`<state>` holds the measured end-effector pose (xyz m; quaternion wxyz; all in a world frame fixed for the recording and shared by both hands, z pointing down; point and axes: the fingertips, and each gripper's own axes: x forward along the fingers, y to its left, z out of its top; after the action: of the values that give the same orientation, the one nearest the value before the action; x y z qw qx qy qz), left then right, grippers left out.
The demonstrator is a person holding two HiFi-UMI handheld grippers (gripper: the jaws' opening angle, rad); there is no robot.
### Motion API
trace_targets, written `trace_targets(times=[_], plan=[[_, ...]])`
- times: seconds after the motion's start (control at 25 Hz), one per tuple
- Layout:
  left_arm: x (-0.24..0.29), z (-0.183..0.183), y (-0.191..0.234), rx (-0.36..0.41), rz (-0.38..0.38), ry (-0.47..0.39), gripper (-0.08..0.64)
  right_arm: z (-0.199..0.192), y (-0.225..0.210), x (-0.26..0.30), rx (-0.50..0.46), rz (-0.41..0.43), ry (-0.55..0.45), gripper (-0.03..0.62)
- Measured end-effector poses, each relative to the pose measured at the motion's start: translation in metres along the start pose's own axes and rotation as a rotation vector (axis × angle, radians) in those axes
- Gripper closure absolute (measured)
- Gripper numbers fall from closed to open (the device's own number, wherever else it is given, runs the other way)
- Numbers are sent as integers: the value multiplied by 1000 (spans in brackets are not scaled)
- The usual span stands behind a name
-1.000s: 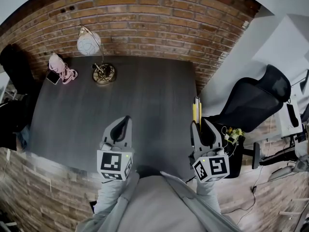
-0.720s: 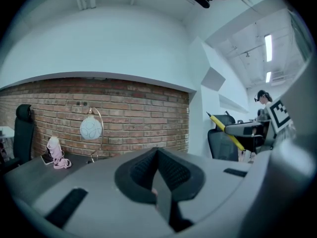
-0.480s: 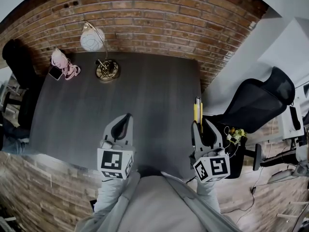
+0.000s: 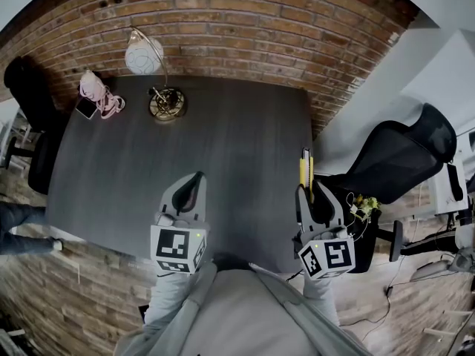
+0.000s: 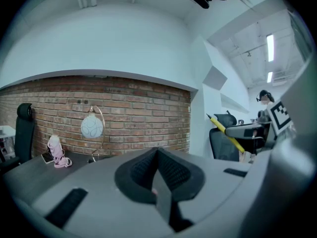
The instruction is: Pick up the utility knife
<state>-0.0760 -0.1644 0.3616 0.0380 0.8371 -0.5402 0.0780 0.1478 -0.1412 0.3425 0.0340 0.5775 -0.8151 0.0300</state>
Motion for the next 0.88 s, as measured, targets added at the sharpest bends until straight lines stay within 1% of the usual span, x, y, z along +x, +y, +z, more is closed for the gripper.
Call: trace_targets(times=[0.88], plan=[[-2,-4,0,-7,3,11,541,-6,1,0,23,1,11,465]])
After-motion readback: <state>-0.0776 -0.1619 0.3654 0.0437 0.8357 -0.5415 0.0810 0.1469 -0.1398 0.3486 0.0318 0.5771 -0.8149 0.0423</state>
